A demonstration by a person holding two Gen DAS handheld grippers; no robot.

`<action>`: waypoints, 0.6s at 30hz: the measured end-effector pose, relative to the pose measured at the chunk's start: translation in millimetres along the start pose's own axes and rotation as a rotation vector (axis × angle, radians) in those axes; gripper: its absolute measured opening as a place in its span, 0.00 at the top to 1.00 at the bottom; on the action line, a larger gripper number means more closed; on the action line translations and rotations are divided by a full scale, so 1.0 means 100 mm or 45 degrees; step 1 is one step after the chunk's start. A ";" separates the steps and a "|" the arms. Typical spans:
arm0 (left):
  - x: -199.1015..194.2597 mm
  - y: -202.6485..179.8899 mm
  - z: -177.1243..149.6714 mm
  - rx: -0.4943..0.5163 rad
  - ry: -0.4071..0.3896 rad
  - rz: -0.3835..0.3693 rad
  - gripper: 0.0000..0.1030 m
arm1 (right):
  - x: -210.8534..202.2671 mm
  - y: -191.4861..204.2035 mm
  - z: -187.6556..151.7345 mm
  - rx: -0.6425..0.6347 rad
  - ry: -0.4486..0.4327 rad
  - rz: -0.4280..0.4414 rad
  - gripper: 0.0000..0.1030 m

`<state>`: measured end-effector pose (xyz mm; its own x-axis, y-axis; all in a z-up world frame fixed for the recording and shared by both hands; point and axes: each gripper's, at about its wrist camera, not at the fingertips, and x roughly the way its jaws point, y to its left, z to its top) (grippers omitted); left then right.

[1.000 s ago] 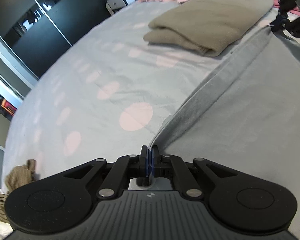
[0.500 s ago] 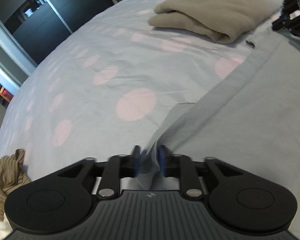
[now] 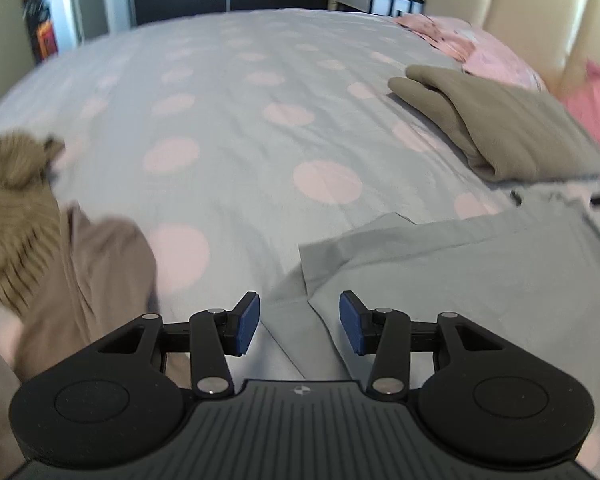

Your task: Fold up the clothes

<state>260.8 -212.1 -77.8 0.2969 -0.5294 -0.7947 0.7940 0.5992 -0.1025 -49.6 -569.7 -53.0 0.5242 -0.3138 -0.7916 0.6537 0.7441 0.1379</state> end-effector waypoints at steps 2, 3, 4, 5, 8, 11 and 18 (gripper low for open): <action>0.05 0.05 -0.03 -0.055 0.009 -0.021 0.59 | 0.05 -0.06 -0.06 0.083 0.022 0.033 0.73; 0.08 0.06 -0.03 -0.075 0.010 -0.028 0.59 | 0.07 -0.07 -0.08 0.111 0.032 0.044 0.73; 0.12 0.07 -0.03 -0.089 0.008 -0.035 0.59 | 0.10 -0.08 -0.10 0.130 0.037 0.050 0.73; 0.15 0.07 -0.03 -0.102 0.005 -0.042 0.59 | 0.12 -0.07 -0.11 0.140 0.037 0.052 0.73; 0.26 0.06 -0.02 -0.118 0.017 -0.044 0.59 | 0.23 -0.06 -0.11 0.136 0.057 0.039 0.72; 0.33 0.01 0.00 -0.079 0.025 -0.034 0.75 | 0.31 -0.11 -0.13 0.146 0.079 0.038 0.73; 0.22 -0.12 0.06 0.018 -0.030 0.018 1.00 | 0.24 -0.07 -0.06 0.118 0.039 0.028 0.95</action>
<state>260.9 -234.1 -90.7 0.3204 -0.5355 -0.7814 0.7970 0.5982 -0.0832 -45.1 -578.9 -76.8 0.5229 -0.2786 -0.8056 0.6906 0.6925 0.2087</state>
